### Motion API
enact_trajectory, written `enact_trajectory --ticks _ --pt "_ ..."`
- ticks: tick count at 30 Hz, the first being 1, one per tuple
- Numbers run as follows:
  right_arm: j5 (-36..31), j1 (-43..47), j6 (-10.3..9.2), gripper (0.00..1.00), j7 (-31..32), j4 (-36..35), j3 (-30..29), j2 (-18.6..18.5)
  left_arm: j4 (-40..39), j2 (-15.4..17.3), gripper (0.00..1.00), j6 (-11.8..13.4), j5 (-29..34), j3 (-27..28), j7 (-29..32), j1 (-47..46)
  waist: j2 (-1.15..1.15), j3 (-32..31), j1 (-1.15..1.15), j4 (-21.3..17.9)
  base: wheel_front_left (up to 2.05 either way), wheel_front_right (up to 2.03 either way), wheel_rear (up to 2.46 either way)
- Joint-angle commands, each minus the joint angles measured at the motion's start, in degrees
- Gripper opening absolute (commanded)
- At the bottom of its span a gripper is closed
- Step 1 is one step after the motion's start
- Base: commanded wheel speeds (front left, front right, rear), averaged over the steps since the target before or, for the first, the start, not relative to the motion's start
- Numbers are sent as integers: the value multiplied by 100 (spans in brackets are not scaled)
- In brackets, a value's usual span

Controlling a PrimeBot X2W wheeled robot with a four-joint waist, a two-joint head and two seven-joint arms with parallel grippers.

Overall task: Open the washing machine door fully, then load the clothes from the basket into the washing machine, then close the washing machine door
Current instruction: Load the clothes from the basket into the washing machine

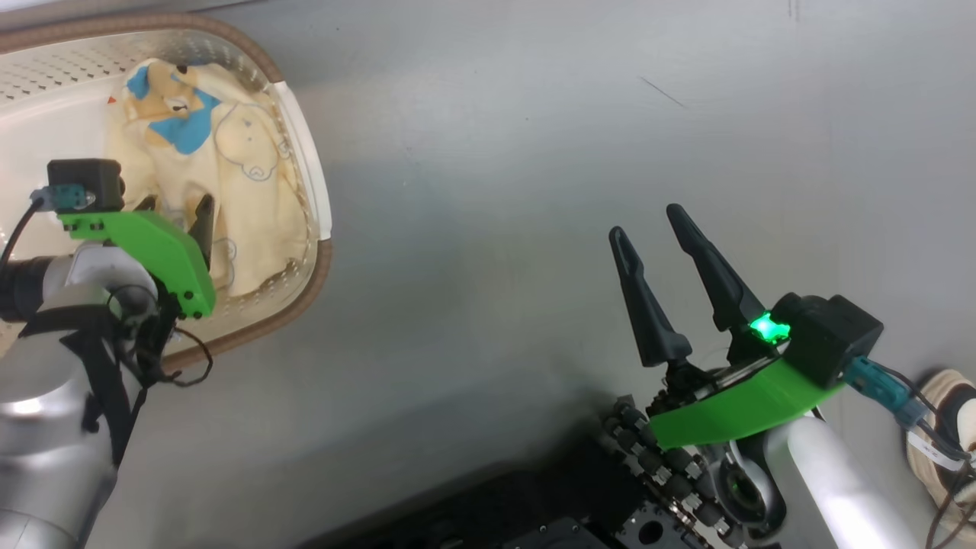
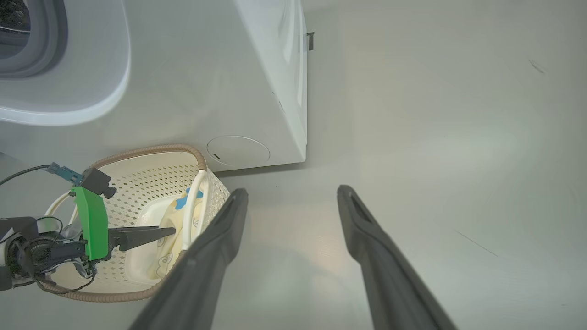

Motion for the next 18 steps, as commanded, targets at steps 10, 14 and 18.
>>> enact_trajectory --ticks 10,14,18 --pt "7 265 0 100 -54 -233 170 -32 91 188 100 8 4 22 -91 -123 0 267 0 -122 0 0 0" --pt "-14 312 0 100 -54 -243 175 -32 172 192 100 7 6 -29 -146 -152 0 280 0 -144 0 0 0" --pt "-38 355 0 100 -54 -263 167 -32 208 160 100 5 -35 -62 -246 -215 0 277 0 -164 0 0 0"
